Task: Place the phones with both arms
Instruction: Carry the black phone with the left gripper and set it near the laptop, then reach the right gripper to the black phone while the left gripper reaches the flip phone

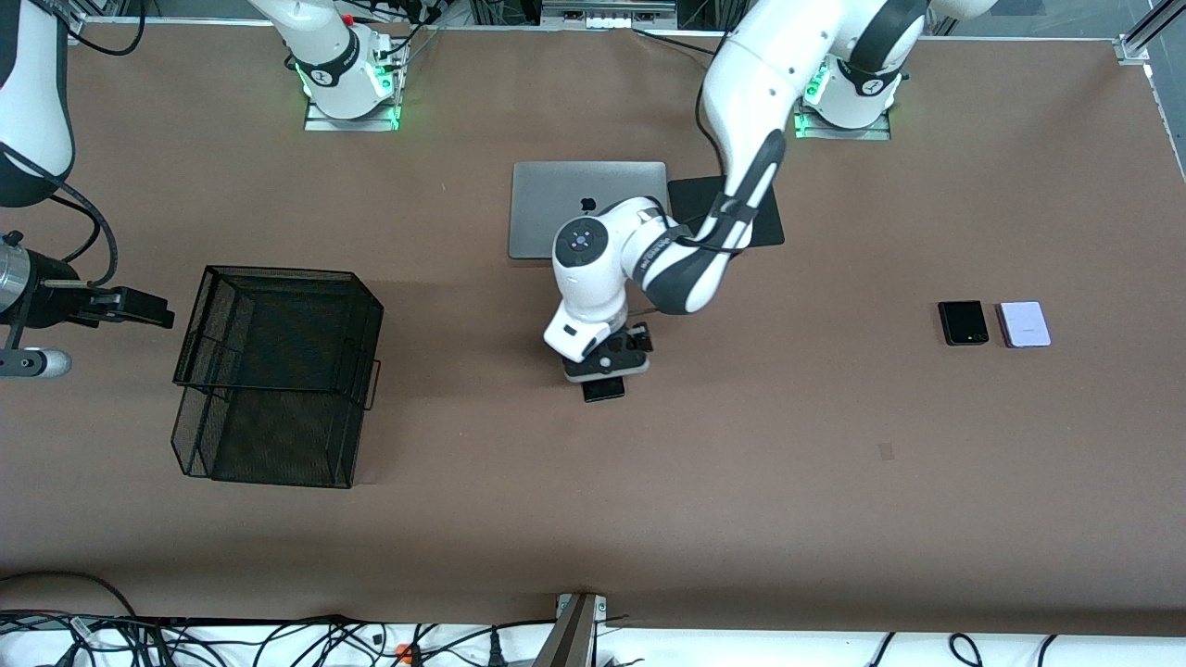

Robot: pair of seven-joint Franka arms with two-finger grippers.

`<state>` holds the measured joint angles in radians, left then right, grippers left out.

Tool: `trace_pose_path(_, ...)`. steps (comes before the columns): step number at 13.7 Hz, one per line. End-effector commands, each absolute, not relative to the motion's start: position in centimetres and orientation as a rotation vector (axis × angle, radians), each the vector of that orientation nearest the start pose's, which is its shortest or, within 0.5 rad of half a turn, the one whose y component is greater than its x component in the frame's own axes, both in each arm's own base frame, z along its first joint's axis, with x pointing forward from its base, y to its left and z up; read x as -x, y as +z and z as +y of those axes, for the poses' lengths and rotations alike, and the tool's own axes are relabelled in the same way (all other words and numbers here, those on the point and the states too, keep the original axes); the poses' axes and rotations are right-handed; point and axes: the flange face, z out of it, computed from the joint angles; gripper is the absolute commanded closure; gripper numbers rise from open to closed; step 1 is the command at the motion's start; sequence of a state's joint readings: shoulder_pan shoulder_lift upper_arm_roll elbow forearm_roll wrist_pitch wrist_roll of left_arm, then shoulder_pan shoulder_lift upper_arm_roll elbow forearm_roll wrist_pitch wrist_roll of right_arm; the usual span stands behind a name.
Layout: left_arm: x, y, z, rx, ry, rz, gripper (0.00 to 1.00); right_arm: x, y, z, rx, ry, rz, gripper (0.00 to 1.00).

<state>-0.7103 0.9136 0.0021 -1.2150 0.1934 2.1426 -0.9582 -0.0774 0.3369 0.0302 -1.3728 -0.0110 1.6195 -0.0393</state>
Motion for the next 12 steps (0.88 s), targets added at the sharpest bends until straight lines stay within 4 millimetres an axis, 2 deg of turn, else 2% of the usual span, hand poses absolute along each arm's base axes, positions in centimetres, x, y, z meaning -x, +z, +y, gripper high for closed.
trace_pose_path(1,-59.2,26.5,-44.5,2.992,-0.014,-0.139,0.00,-64.9,52.5,-2.8,3.137,0.139,0.001,0.00)
trace_pose_path(3,-59.3,28.0,-40.5,2.954,0.087,-0.130,0.00,-65.0,52.6,-1.5,3.130,0.129,-0.046,0.00)
trace_pose_path(4,-58.6,28.3,-37.8,2.938,0.131,-0.082,0.00,-65.0,52.5,0.6,3.124,0.133,-0.066,0.00)
trace_pose_path(7,-58.3,29.3,-28.7,2.919,0.239,0.029,0.00,-65.2,51.6,8.6,3.080,0.106,-0.228,0.00)
trace_pose_path(9,-58.4,29.4,-22.0,2.908,0.305,0.081,0.00,-65.2,50.5,13.5,3.073,0.089,-0.142,0.00)
trace_pose_path(11,-58.8,29.4,-15.8,2.932,0.325,0.098,0.00,-65.2,48.5,20.3,3.060,0.031,-0.084,0.00)
trace_pose_path(12,-58.9,28.9,-13.0,2.943,0.315,0.104,0.00,-64.9,46.9,24.3,3.055,0.005,-0.065,0.00)
